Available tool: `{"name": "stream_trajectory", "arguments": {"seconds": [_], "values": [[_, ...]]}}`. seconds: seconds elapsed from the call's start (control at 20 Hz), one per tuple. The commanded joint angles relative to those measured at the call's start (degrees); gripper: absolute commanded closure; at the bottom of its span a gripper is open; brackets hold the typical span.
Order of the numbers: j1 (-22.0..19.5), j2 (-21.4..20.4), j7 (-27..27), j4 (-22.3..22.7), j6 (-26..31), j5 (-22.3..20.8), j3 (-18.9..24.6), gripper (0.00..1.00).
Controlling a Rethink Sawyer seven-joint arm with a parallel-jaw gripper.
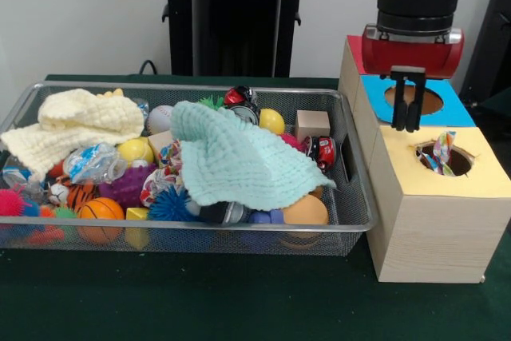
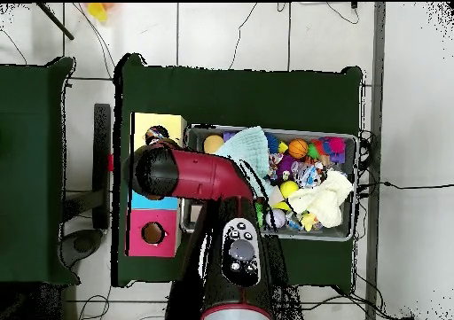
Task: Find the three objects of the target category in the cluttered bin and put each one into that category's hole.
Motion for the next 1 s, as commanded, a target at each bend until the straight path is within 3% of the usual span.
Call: {"name": "stream_trajectory", "arguments": {"seconds": [0.05, 0.95, 1.0], "values": [[-6.2, -0.6, -0.9, 9.1, -3.3, -4.1, 8.1, 1.00], [-12.0, -0.4, -0.2, 11.4, -6.6, -10.8, 12.6, 1.00], [-12.2, -0.5, 0.3, 11.3, -6.3, -11.3, 12.8, 0.00]]}}
